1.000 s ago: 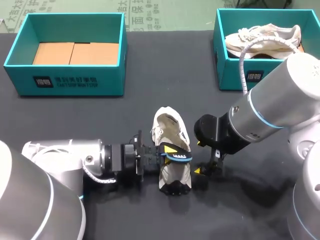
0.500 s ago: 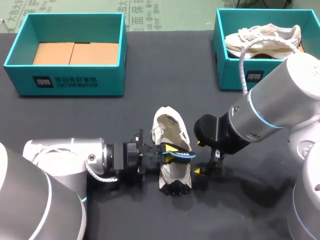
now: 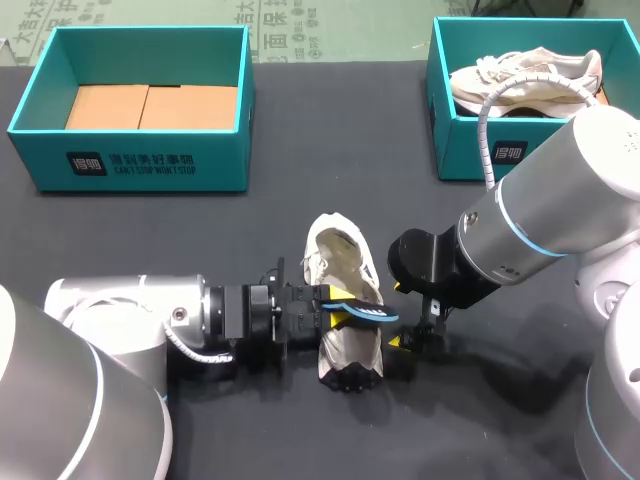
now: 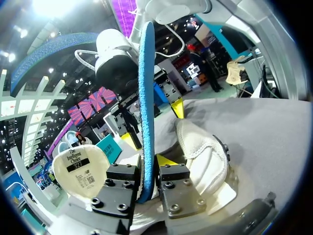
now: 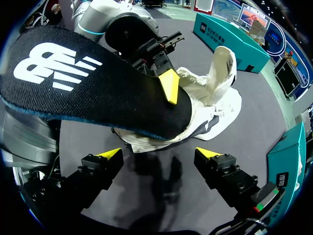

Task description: Take the shoe out of the shoebox, open the shoe tongue, remove and reinsert the insole, then place the shoe into the shoebox

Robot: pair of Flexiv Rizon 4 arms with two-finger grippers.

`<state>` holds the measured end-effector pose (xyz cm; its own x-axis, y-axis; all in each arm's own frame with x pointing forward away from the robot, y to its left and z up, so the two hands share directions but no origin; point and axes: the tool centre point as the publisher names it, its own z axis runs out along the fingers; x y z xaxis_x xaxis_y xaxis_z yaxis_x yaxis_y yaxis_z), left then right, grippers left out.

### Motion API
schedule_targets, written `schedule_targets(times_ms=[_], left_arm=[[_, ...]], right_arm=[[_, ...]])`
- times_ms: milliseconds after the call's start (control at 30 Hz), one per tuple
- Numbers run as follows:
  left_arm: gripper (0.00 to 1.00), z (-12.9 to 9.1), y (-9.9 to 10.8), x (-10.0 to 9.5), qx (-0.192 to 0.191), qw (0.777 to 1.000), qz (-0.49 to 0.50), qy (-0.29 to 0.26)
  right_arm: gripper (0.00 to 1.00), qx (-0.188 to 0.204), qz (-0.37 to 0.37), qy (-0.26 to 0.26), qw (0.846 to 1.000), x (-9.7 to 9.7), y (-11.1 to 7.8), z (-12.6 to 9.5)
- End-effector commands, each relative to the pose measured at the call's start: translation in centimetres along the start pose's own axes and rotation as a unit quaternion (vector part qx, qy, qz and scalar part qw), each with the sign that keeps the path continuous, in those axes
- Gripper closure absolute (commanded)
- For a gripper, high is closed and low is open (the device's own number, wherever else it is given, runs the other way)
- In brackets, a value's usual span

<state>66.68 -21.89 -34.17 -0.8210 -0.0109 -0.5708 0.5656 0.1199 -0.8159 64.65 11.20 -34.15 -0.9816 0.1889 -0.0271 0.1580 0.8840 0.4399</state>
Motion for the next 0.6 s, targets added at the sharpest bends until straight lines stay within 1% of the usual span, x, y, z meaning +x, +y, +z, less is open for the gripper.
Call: schedule_targets(times_ms=[33, 400, 600], left_arm=[[0.84, 0.0, -0.2, 0.4, 0.002, 1.000, 0.002, -0.001], [0.76, 0.2, -1.2, 0.1, 0.010, 1.000, 0.009, 0.000], [0.76, 0.3, -1.9, -0.1, 0.013, 1.000, 0.016, 0.000]], right_arm=[[0.00, -0.001, 0.000, -0.001, 1.000, 0.1, -0.1, 0.0], [0.00, -0.001, 0.000, -0.001, 1.000, 0.1, -0.1, 0.0], [0.00, -0.001, 0.000, -0.001, 1.000, 0.1, -0.1, 0.0]])
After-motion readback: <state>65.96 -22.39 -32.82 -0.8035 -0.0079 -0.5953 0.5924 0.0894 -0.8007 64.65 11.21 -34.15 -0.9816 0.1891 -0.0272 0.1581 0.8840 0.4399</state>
